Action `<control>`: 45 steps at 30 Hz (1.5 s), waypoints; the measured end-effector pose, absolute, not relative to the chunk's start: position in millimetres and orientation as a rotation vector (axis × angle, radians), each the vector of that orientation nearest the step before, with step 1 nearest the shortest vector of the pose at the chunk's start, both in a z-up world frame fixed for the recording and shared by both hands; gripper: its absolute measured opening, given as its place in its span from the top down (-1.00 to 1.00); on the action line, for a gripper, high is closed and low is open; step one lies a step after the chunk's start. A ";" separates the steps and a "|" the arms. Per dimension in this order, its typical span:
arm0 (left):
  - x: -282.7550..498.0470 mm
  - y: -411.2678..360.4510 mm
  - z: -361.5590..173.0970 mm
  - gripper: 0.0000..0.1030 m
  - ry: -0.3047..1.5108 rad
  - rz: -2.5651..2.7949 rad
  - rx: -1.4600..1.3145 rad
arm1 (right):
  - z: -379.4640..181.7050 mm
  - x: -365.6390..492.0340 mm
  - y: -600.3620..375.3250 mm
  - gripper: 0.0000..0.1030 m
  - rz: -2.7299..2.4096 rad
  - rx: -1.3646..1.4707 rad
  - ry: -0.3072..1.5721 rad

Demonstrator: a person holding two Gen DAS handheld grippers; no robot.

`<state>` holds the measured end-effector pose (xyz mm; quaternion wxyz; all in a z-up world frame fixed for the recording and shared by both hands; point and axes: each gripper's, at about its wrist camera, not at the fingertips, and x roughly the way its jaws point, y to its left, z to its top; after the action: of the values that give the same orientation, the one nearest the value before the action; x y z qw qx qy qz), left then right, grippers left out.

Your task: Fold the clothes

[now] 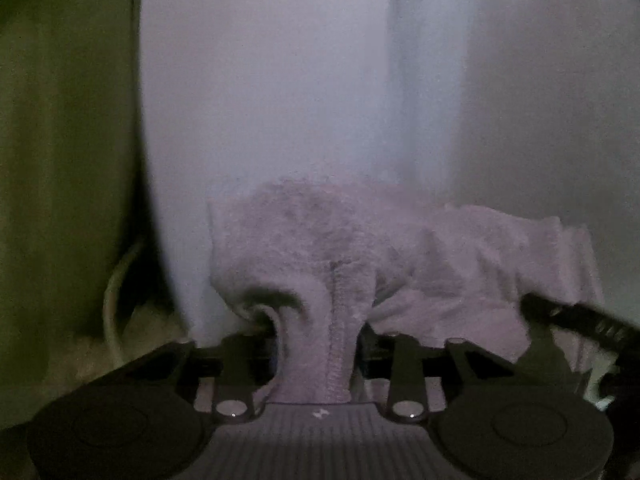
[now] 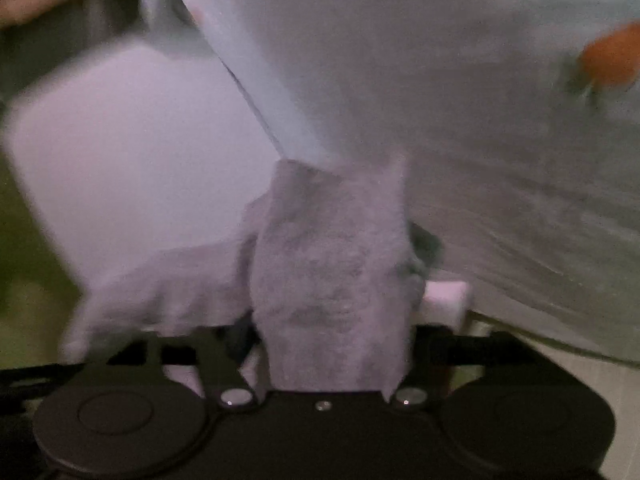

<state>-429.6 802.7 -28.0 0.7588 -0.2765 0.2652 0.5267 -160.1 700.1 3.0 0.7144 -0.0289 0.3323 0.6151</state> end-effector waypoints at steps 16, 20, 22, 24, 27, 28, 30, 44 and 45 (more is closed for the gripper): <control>-445.2 747.7 -46.2 -1.00 0.613 1.200 -0.509 | -23.4 -165.7 653.2 -0.83 1.093 -0.262 0.666; -443.4 701.5 -44.4 -1.00 0.618 1.184 -0.463 | -17.0 -193.7 609.0 -1.00 1.107 -0.298 0.593; -445.5 677.4 -46.4 -1.00 0.619 1.170 -0.503 | -16.0 -205.8 587.8 -1.00 1.121 -0.301 0.592; -447.3 652.6 -50.3 -1.00 0.614 1.158 -0.537 | -15.1 -217.8 566.6 -1.00 1.134 -0.303 0.590; -450.4 619.1 -58.0 -1.00 0.627 1.129 -0.571 | -19.0 -234.3 539.7 -1.00 1.147 -0.284 0.625; -451.7 611.3 -63.9 -1.00 0.638 1.116 -0.586 | -21.1 -239.5 530.9 -1.00 1.151 -0.280 0.638; -453.1 596.2 -74.7 -1.00 0.664 1.101 -0.615 | -26.7 -249.3 512.3 -1.00 1.157 -0.294 0.654; -461.6 551.0 -80.6 -1.00 0.728 1.107 -0.559 | -48.0 -287.7 442.3 -1.00 1.207 -0.348 0.709; -462.0 550.5 -80.1 -1.00 0.730 1.110 -0.552 | -47.0 -288.7 441.9 -1.00 1.209 -0.347 0.706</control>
<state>-462.0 550.5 -80.1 0.7521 -0.2529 0.3344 0.5085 -288.7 441.9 -47.0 0.7511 -0.1588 0.3231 0.5535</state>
